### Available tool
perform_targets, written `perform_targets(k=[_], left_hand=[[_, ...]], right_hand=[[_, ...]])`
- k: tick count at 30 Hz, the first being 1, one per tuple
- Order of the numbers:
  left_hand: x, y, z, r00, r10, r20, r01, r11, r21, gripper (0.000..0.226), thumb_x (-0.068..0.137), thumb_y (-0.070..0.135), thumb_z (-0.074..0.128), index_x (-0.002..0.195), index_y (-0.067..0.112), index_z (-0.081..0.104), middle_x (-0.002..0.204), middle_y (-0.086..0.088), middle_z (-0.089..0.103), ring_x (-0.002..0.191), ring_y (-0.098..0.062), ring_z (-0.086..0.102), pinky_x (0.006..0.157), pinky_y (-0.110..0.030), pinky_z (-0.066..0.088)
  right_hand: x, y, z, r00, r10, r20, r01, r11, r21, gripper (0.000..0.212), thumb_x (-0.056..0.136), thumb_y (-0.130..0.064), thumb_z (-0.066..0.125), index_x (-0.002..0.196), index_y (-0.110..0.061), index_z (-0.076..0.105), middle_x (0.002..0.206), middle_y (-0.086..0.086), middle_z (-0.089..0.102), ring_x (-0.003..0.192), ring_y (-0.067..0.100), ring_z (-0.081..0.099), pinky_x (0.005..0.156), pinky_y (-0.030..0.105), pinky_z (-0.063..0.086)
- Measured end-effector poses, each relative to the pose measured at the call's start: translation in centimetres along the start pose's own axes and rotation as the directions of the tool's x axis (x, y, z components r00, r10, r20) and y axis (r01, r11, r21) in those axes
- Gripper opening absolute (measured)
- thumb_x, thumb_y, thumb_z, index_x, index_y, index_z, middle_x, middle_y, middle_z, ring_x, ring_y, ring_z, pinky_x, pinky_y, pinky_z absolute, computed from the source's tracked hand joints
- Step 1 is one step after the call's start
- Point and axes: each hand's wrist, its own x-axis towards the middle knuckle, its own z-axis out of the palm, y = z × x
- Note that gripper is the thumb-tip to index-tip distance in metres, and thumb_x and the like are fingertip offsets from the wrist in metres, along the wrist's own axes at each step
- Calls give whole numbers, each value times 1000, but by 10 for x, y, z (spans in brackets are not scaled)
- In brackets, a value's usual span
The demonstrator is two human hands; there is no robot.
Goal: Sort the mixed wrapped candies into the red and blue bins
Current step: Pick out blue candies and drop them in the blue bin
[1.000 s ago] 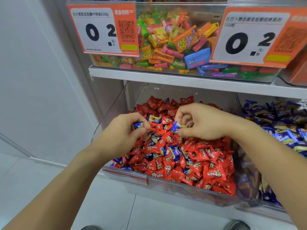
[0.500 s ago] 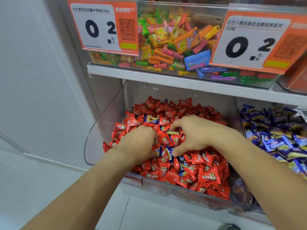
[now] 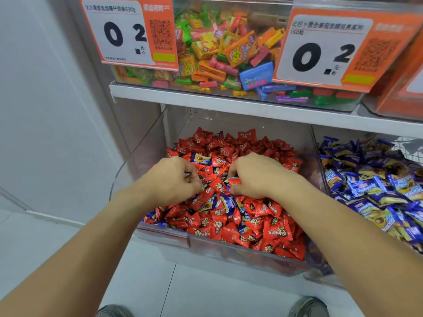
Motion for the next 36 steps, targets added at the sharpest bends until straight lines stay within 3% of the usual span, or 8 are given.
perform_targets(k=[6, 11, 13, 17, 21, 25, 30, 36], left_hand=[[1, 9, 12, 992, 128, -12, -126, 986, 105, 17, 82, 34, 74, 73, 19, 71, 62, 11, 60, 57, -2, 55, 56, -24, 46], [4, 5, 25, 976, 142, 167, -178, 959, 222, 40, 78, 37, 79, 115, 24, 71, 112, 9, 67, 98, -11, 62, 86, -29, 52], [6, 5, 28, 978, 146, 148, -178, 955, 237, 34, 79, 35, 79, 110, 24, 72, 112, 8, 68, 99, -14, 62, 88, -32, 52], [8, 6, 31, 978, 171, 124, -198, 943, 268, 17, 81, 34, 77, 93, 22, 75, 99, 8, 70, 89, -14, 63, 82, -31, 53], [8, 2, 25, 979, 178, 102, -186, 980, 73, 10, 81, 31, 78, 82, 21, 77, 78, 13, 69, 68, -1, 60, 64, -19, 46], [5, 1, 8, 991, 122, 64, -106, 971, -212, 13, 79, 34, 81, 77, 22, 75, 58, 14, 55, 47, -1, 47, 51, -13, 37], [1, -2, -5, 997, -3, 73, 26, 947, -319, 21, 78, 34, 80, 77, 16, 69, 66, 10, 64, 56, 1, 52, 64, -22, 44], [-3, 3, -12, 988, -54, 147, 110, 906, -408, 18, 77, 23, 80, 79, 12, 65, 69, 2, 67, 58, -4, 56, 62, -20, 43]], right_hand=[[-6, 5, -11, 998, 35, 48, -47, 959, 278, 35, 74, -32, 85, 101, -25, 62, 82, -9, 53, 77, 12, 53, 58, 26, 37], [-9, 8, -11, 998, -4, 60, -16, 949, 315, 33, 71, -24, 85, 92, -27, 60, 94, -10, 53, 87, 15, 58, 68, 32, 51], [-9, 9, -10, 999, -45, 28, 35, 953, 302, 30, 72, -30, 87, 88, -25, 62, 94, -13, 50, 93, 15, 54, 76, 33, 48], [-11, 15, -16, 997, -63, -50, 78, 911, 404, 32, 66, -47, 89, 76, -27, 66, 78, -9, 62, 70, 9, 55, 60, 27, 38], [-10, 17, -18, 992, -38, -121, 91, 878, 470, 34, 72, -57, 80, 76, -25, 67, 68, -4, 63, 61, 10, 54, 58, 29, 41], [-10, 16, -18, 988, -82, -130, 135, 868, 477, 21, 93, -42, 67, 94, -21, 70, 91, -8, 70, 85, 11, 65, 81, 37, 53], [-11, 3, -9, 961, -272, 52, 231, 890, 393, 6, 87, -33, 73, 87, -26, 73, 88, -15, 71, 84, 1, 63, 81, 30, 52], [-11, 2, -8, 933, -312, 177, 254, 923, 290, 12, 79, -30, 82, 90, -30, 76, 87, -23, 66, 83, -6, 57, 79, 17, 43]])
